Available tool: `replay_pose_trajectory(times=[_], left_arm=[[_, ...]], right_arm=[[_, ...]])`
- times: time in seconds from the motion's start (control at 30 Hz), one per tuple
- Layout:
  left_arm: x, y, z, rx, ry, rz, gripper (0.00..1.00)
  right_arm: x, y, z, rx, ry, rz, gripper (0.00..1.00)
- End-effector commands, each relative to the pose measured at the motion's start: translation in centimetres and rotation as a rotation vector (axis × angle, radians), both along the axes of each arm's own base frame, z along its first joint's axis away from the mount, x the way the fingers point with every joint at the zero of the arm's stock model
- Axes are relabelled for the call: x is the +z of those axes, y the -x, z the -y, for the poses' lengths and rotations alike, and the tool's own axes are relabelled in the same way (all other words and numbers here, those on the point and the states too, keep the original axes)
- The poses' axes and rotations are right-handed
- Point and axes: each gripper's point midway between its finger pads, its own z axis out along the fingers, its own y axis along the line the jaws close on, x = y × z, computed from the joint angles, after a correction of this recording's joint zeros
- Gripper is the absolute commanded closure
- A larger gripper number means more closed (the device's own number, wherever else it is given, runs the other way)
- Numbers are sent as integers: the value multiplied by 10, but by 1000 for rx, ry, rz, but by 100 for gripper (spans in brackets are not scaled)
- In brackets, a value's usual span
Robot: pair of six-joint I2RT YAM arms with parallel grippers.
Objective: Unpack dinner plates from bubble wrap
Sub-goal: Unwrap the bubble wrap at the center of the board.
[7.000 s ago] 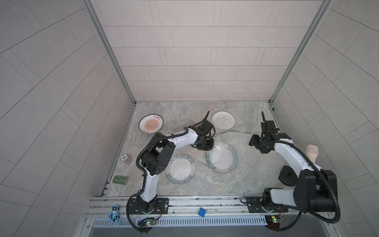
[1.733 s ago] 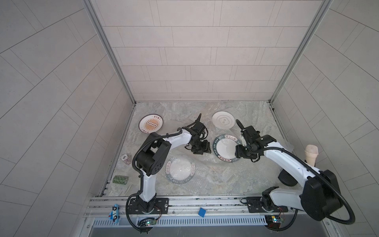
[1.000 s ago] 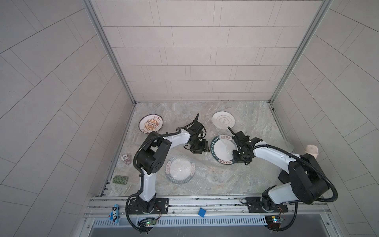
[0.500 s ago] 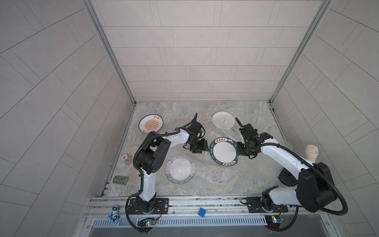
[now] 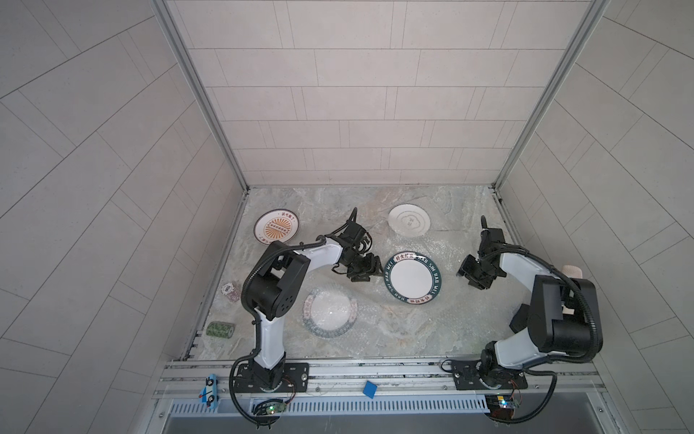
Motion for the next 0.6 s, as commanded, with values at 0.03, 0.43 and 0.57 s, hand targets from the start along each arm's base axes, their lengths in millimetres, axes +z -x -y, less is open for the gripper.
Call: replay_pose_trajectory(times=[0.03, 0.43, 0.57], left_arm=[[13, 9, 11, -54, 33, 10, 29], [11, 8, 25, -82, 43, -7, 36], [5, 3, 26, -59, 22, -18, 43]], right_arm=[[19, -23, 3, -34, -2, 83, 33], [76, -14, 43, -93, 192, 169, 17], [117, -25, 18, -18, 134, 375, 0]])
